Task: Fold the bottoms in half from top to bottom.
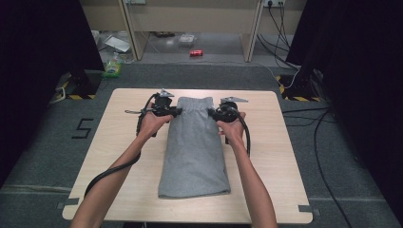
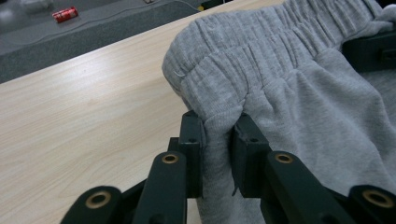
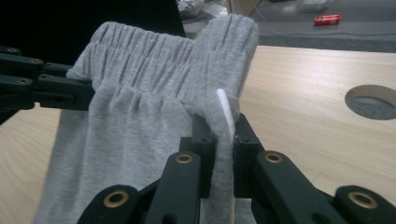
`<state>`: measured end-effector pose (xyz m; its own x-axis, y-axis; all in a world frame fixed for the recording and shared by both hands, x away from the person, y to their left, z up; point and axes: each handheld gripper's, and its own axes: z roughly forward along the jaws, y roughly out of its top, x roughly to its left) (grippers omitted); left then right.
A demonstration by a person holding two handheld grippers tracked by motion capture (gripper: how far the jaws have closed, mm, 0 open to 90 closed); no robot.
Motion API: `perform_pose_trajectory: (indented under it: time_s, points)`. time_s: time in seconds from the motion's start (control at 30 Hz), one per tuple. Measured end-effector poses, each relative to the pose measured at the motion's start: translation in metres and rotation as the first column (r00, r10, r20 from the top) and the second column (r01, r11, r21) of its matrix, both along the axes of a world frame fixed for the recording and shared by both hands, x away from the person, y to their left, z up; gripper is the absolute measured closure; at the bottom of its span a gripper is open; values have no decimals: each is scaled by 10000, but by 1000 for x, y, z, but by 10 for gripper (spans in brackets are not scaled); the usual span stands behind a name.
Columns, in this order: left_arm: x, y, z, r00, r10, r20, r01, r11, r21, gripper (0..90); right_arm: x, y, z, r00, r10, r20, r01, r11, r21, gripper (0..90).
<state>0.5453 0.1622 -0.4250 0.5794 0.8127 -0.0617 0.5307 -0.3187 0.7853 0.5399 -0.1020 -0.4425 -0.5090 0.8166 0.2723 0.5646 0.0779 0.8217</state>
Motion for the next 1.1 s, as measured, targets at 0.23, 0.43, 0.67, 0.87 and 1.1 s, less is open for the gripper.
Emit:
perform_pose_trajectory:
  time_s: [0.23,0.43,0.67,0.87,1.1]
  points:
    - [-22,6,8,9979,-509,389,519,9984,-240,757,-20,-4,6,9980,501,379,-508,9985,188,840]
    - [-51,11,11,9908,-1111,779,1156,9917,-568,756,-44,-10,8,9939,905,632,-918,9956,189,841]
    - [-89,17,7,9779,-1728,1176,1807,9817,-601,756,-79,-13,7,9852,1427,955,-1453,9892,213,841]
    - [-127,22,-7,9646,-2237,1398,2347,9697,-676,755,-113,-13,-3,9754,1794,1282,-1791,9837,-144,841]
    - [-160,27,-31,9567,-2590,1326,2724,9574,-956,750,-144,-16,-15,9704,2087,1218,-2080,9780,-187,838]
